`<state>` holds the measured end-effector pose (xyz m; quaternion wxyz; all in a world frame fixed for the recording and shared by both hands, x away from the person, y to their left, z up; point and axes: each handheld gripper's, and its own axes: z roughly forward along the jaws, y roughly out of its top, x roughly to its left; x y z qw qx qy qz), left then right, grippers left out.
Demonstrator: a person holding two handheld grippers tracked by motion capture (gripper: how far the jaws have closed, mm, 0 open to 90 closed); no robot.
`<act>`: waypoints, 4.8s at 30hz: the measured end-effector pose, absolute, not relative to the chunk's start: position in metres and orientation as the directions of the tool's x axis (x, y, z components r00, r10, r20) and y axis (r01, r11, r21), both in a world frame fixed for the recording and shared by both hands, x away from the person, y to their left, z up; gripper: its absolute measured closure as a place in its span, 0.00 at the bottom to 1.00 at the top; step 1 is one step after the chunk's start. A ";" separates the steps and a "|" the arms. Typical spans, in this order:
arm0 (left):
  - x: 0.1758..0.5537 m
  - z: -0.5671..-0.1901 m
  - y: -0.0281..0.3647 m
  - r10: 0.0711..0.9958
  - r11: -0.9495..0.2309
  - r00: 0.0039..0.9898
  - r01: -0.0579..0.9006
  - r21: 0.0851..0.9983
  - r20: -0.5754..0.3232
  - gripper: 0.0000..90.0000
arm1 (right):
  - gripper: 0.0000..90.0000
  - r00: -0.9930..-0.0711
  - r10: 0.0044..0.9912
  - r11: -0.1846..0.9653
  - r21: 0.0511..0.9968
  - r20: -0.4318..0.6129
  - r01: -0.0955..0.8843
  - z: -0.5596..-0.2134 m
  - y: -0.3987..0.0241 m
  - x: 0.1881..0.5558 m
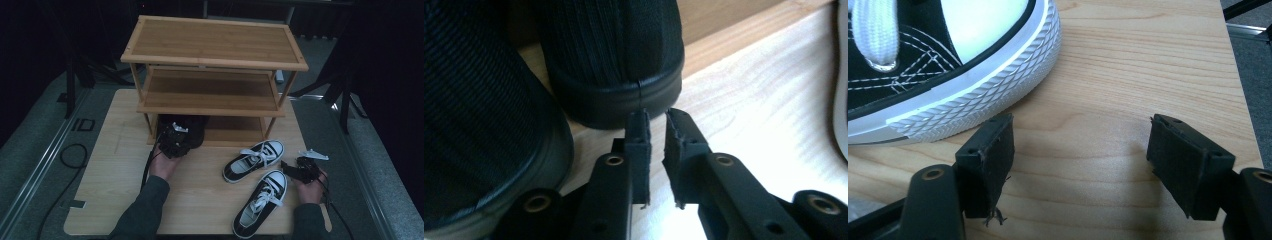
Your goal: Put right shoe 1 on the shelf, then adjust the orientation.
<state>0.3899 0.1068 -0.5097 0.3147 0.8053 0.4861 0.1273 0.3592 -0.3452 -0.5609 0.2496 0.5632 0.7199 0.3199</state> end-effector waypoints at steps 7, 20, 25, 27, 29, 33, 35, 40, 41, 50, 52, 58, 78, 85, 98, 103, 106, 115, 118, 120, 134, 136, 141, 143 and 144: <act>0.368 -0.516 0.128 0.838 -0.357 0.537 0.677 0.644 -0.099 0.84 | 0.30 -0.241 0.971 0.161 0.742 0.001 0.651 -0.561 -0.345 0.359; 0.355 -0.531 0.154 0.860 -0.351 0.505 0.694 0.629 -0.077 0.87 | 0.30 -0.243 0.970 0.165 0.741 -0.002 0.651 -0.561 -0.345 0.359; 0.353 -0.533 0.161 0.872 -0.344 0.487 0.692 0.634 -0.058 0.95 | 0.30 -0.243 0.970 0.165 0.741 -0.002 0.651 -0.561 -0.346 0.359; 0.353 -0.534 0.164 0.881 -0.341 0.471 0.693 0.635 -0.041 0.98 | 0.30 -0.243 0.970 0.165 0.741 -0.002 0.651 -0.561 -0.346 0.359; 0.356 -0.536 0.169 0.892 -0.333 0.450 0.697 0.635 -0.027 1.00 | 0.30 -0.242 0.970 0.163 0.741 -0.001 0.651 -0.561 -0.345 0.359; 0.359 -0.536 0.170 0.899 -0.328 0.437 0.697 0.637 -0.015 1.00 | 0.30 -0.243 0.970 0.164 0.741 -0.001 0.651 -0.561 -0.345 0.359; 0.363 -0.536 0.170 0.903 -0.327 0.429 0.692 0.644 -0.002 1.00 | 0.30 -0.243 0.970 0.164 0.741 -0.001 0.652 -0.561 -0.345 0.359; 0.368 -0.537 0.168 0.902 -0.331 0.431 0.689 0.645 0.002 1.00 | 0.30 -0.242 0.970 0.162 0.741 0.001 0.652 -0.561 -0.345 0.359; 0.368 -0.537 0.168 0.902 -0.330 0.431 0.690 0.645 0.000 0.99 | 0.30 -0.242 0.970 0.162 0.741 0.001 0.652 -0.561 -0.345 0.359; 0.362 -0.540 0.168 0.894 -0.336 0.448 0.691 0.641 -0.015 0.96 | 0.30 -0.245 0.970 0.163 0.741 0.002 0.651 -0.561 -0.345 0.360; 0.357 -0.544 0.165 0.886 -0.347 0.464 0.691 0.634 -0.021 0.94 | 0.30 -0.248 0.969 0.166 0.741 0.001 0.651 -0.561 -0.345 0.360; 0.352 -0.547 0.165 0.882 -0.341 0.469 0.692 0.636 -0.037 0.91 | 0.30 -0.247 0.969 0.167 0.740 -0.001 0.651 -0.561 -0.346 0.359; 0.336 -0.546 0.165 0.875 -0.357 0.484 0.647 0.674 -0.002 0.87 | 1.00 -0.345 0.937 0.267 0.732 -0.047 0.626 -0.530 -0.344 0.383; 0.336 -0.547 0.168 0.881 -0.339 0.472 0.653 0.678 -0.014 0.86 | 1.00 -0.344 0.937 0.287 0.685 -0.057 0.669 -0.520 -0.341 0.413; 0.337 -0.549 0.166 0.882 -0.340 0.470 0.659 0.671 -0.014 0.86 | 1.00 -0.384 0.923 0.318 0.625 -0.032 0.713 -0.532 -0.339 0.429; 0.338 -0.549 0.166 0.884 -0.342 0.467 0.663 0.666 -0.012 0.86 | 1.00 -0.398 0.917 0.316 0.628 -0.010 0.711 -0.530 -0.336 0.424; 0.338 -0.550 0.165 0.885 -0.341 0.466 0.665 0.664 -0.013 0.86 | 1.00 -0.408 0.913 0.305 0.634 0.018 0.710 -0.528 -0.334 0.423; 0.338 -0.550 0.164 0.884 -0.344 0.468 0.665 0.663 -0.011 0.86 | 1.00 -0.457 0.889 0.353 0.632 0.002 0.690 -0.523 -0.312 0.419; 0.338 -0.550 0.164 0.883 -0.343 0.468 0.666 0.662 -0.013 0.86 | 1.00 -0.465 0.885 0.368 0.627 -0.010 0.687 -0.521 -0.305 0.419; 0.338 -0.550 0.163 0.883 -0.347 0.470 0.666 0.661 -0.010 0.86 | 1.00 -0.480 0.877 0.376 0.633 -0.007 0.677 -0.520 -0.299 0.419; 0.338 -0.551 0.162 0.881 -0.351 0.474 0.663 0.661 -0.007 0.86 | 1.00 -0.579 0.815 0.467 0.618 -0.025 0.632 -0.515 -0.253 0.427; 0.338 -0.551 0.162 0.881 -0.351 0.473 0.663 0.661 -0.007 0.86 | 1.00 -0.591 0.806 0.477 0.617 -0.025 0.626 -0.515 -0.251 0.427; 0.338 -0.551 0.162 0.881 -0.350 0.474 0.664 0.661 -0.010 0.86 | 0.96 -0.599 0.800 0.483 0.622 -0.028 0.616 -0.512 -0.250 0.423; 0.338 -0.551 0.162 0.881 -0.348 0.473 0.664 0.661 -0.012 0.86 | 0.93 -0.606 0.795 0.482 0.625 -0.017 0.614 -0.508 -0.252 0.419; 0.338 -0.551 0.162 0.881 -0.348 0.473 0.665 0.661 -0.012 0.86 | 0.92 -0.611 0.792 0.480 0.627 -0.009 0.613 -0.506 -0.253 0.417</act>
